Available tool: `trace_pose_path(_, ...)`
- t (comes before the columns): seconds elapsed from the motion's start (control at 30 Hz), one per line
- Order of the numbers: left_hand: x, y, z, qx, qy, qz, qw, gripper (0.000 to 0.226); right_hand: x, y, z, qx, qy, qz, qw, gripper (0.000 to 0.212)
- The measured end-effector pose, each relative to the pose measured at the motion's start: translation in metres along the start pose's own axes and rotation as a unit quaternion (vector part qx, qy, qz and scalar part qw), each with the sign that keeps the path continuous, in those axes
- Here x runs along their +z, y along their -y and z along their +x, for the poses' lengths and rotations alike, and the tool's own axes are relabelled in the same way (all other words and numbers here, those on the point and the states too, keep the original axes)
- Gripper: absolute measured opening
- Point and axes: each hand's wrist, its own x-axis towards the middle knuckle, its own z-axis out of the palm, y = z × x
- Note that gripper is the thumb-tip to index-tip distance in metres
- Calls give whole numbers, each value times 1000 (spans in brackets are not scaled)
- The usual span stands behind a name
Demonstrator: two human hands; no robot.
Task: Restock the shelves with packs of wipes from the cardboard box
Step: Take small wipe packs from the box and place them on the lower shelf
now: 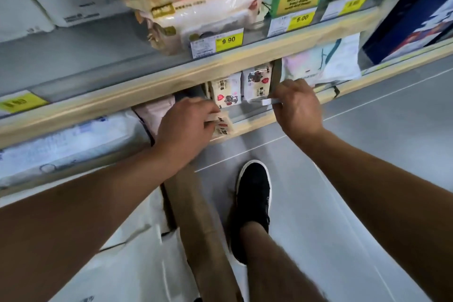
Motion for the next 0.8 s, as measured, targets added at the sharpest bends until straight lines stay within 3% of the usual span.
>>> trace_pose_path(0.3, 42, 19, 16, 15, -10, -17, 1000, 24, 67, -13, 16, -27, 34, -64, 997, 14)
trace_pose_path(0.8, 49, 31, 15, 27, 0, -34, 999, 21, 70, -15, 28, 4, 14, -107, 994, 19)
